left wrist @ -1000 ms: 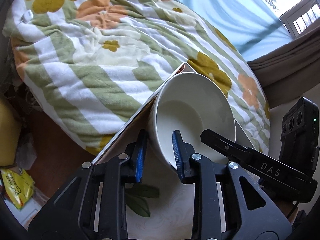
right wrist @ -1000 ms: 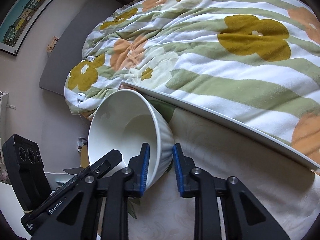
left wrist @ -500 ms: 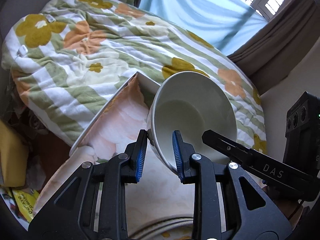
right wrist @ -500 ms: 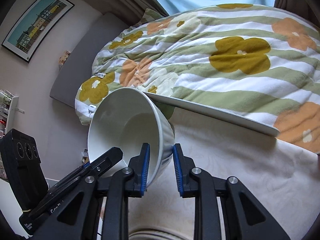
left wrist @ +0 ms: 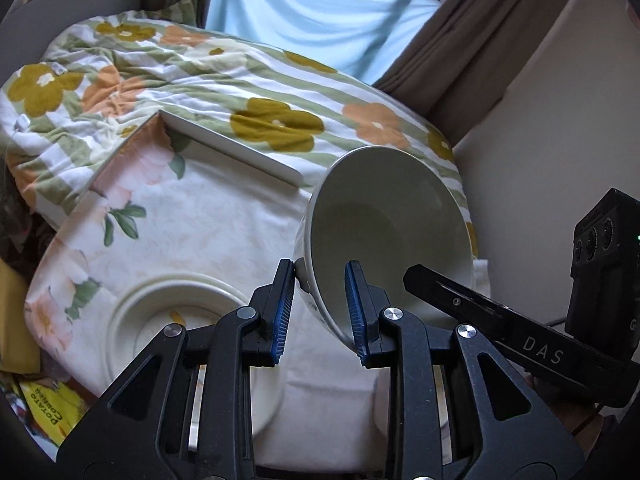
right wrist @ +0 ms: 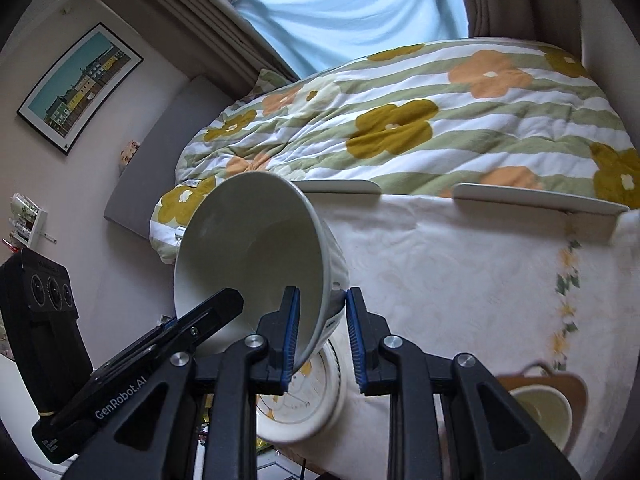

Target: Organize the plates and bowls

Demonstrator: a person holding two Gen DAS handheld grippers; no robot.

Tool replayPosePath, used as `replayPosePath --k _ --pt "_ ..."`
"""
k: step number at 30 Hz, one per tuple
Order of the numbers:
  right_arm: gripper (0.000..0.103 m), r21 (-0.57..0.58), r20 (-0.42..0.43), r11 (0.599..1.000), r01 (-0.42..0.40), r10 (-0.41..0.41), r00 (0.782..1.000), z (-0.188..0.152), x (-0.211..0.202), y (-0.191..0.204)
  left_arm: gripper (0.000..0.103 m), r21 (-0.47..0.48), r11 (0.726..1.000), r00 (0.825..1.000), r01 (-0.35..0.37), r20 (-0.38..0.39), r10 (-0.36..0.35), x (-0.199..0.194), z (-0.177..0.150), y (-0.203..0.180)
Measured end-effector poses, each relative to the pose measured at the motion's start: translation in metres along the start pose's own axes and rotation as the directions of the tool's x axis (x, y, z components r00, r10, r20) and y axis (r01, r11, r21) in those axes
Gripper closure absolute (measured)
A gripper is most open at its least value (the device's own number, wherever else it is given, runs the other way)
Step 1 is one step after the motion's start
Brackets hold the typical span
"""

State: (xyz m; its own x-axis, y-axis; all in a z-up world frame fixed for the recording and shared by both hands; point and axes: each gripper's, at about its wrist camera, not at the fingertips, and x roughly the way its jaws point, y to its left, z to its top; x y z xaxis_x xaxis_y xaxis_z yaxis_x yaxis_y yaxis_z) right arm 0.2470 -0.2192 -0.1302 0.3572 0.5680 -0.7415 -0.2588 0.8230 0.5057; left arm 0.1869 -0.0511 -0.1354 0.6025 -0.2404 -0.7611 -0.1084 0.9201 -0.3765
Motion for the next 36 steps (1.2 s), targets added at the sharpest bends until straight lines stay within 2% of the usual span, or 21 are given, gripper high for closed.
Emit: replayPosePath --k 5,11,16,20,27,36 --pt "0.081 0.037 0.013 0.999 0.038 -0.039 0.999 -0.033 -0.044 -0.034 0.08 0.052 0.998 0.999 0.024 -0.042 -0.022 -0.004 -0.038 -0.05" --pt "0.081 0.105 0.015 0.989 0.102 -0.104 0.994 -0.069 -0.074 -0.077 0.08 0.134 0.989 0.988 0.063 -0.149 -0.042 0.013 -0.074 -0.095" --pt "0.081 0.201 -0.014 0.969 0.144 -0.144 0.989 -0.099 -0.083 -0.116 0.08 0.16 0.98 0.955 0.12 -0.289 -0.07 0.047 -0.101 -0.116" --pt "0.081 0.278 -0.051 0.947 0.163 -0.155 0.987 -0.119 -0.076 -0.135 0.08 0.211 0.97 0.932 0.117 -0.362 -0.033 0.069 -0.12 -0.127" --pt "0.081 0.298 -0.088 0.933 0.203 -0.185 0.979 -0.13 -0.065 -0.15 0.08 0.312 0.947 0.91 0.077 -0.41 0.061 0.096 -0.141 -0.136" --pt "0.081 0.27 -0.102 0.936 0.227 -0.207 0.973 -0.134 -0.06 -0.157 0.08 0.431 0.902 0.918 0.01 -0.361 0.162 0.106 -0.146 -0.15"
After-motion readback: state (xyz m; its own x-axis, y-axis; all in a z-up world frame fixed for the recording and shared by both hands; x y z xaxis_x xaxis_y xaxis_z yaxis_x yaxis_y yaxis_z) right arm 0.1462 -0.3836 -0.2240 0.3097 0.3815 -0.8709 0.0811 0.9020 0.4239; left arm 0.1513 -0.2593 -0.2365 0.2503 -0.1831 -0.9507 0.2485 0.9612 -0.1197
